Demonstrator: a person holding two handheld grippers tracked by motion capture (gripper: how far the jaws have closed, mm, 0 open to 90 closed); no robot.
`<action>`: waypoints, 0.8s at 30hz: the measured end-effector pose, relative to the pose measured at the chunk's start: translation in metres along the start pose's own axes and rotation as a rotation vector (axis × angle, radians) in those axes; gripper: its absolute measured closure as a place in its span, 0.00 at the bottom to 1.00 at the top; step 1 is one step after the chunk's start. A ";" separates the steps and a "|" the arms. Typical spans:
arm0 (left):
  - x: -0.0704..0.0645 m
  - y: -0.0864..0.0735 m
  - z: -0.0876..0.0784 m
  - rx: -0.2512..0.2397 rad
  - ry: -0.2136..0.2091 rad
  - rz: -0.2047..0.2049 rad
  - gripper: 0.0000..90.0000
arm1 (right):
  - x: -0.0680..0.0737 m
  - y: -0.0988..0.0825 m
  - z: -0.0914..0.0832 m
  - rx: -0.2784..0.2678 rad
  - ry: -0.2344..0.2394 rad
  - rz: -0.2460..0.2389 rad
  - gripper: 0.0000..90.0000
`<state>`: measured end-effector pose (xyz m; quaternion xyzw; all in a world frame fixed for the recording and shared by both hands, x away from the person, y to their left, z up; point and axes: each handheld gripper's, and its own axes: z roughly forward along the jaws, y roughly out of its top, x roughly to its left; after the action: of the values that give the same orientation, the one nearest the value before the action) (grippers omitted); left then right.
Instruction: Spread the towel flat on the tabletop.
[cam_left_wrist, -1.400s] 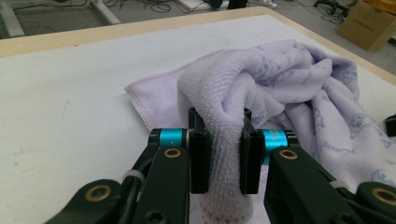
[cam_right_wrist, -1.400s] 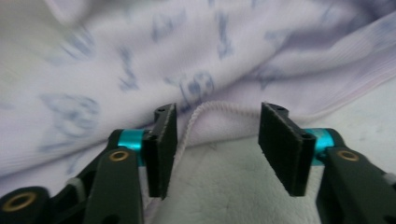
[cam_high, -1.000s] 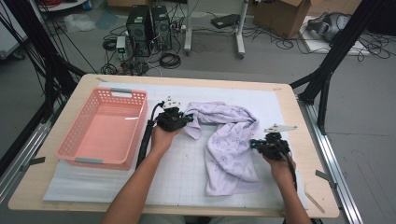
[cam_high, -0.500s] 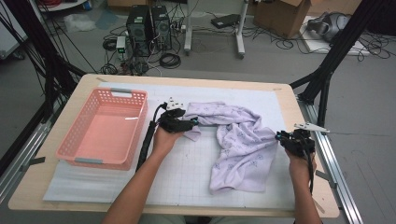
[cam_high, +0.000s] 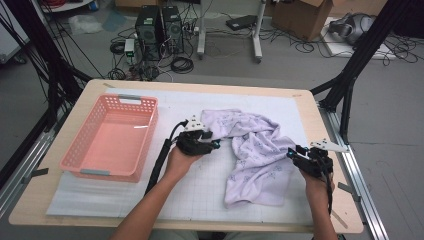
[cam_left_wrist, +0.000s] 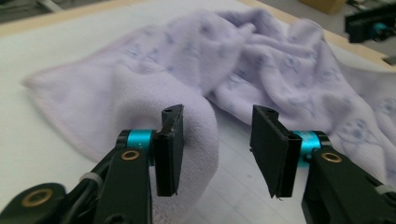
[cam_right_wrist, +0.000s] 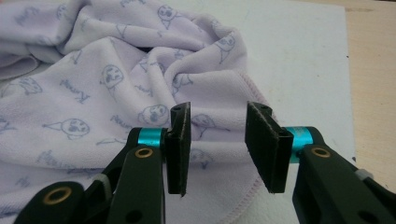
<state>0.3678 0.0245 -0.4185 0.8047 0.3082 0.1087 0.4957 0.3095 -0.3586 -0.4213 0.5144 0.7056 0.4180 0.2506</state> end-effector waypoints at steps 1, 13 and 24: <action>-0.003 -0.002 0.004 0.028 -0.003 0.015 0.69 | 0.001 0.000 0.000 0.000 0.003 0.005 0.67; -0.037 -0.007 0.044 0.100 -0.089 0.021 0.68 | -0.003 -0.001 -0.001 -0.011 0.019 0.023 0.67; -0.057 -0.006 0.068 0.147 -0.070 -0.006 0.55 | -0.001 -0.001 0.001 -0.006 0.036 0.023 0.67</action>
<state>0.3537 -0.0576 -0.4488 0.8413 0.3004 0.0562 0.4458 0.3102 -0.3597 -0.4233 0.5141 0.7029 0.4321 0.2344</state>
